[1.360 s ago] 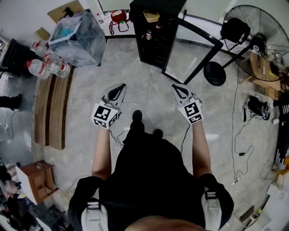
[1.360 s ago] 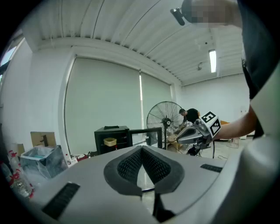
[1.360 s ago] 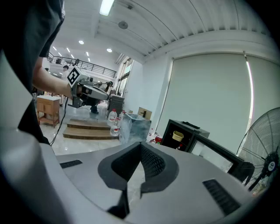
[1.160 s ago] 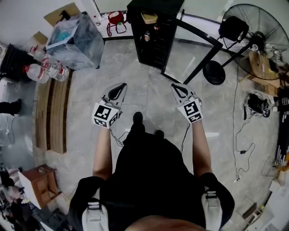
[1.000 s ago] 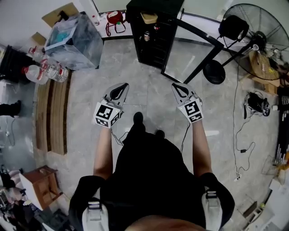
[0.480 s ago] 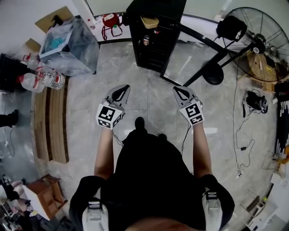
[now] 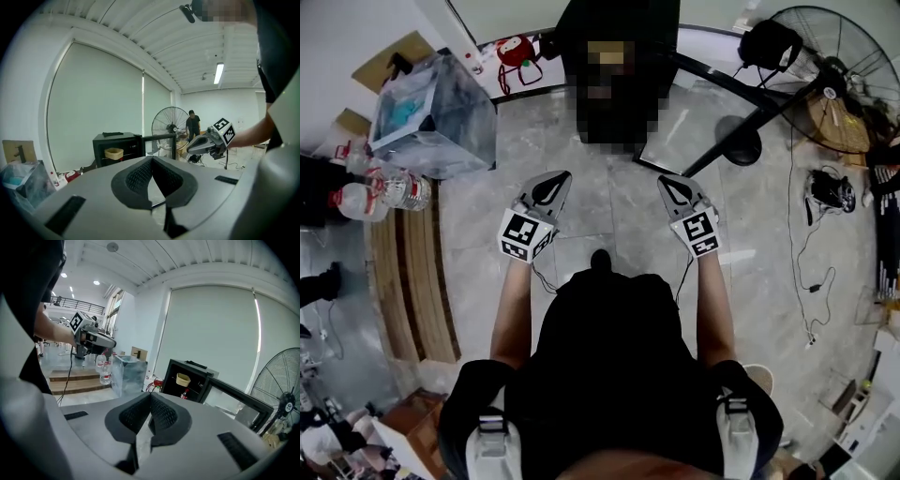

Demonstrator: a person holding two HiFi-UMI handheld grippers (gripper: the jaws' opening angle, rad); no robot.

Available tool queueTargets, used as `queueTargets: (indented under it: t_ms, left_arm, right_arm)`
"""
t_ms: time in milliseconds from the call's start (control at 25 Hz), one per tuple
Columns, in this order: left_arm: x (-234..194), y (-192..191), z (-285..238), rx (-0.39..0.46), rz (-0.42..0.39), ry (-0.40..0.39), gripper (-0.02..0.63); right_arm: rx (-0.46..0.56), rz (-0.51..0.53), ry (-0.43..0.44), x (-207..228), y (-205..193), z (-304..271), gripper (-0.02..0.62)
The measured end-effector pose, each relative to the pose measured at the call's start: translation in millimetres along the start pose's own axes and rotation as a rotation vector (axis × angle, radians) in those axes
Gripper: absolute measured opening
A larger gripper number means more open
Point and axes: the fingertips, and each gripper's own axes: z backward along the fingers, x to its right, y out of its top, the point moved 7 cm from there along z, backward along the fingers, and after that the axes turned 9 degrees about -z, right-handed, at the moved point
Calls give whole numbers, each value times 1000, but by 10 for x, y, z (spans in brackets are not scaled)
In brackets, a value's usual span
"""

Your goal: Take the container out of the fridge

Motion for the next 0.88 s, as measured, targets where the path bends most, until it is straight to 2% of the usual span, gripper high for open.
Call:
queueTargets:
  t_ms: [400, 880]
  left_arm:
    - [-332, -133, -83, 10, -13, -47, 17]
    - [-490, -181, -107, 16, -14, -39, 17]
  right_arm:
    - [-20, -7, -23, -131, 40, -316, -3]
    - [-22, 20, -31, -73, 105, -474, -3]
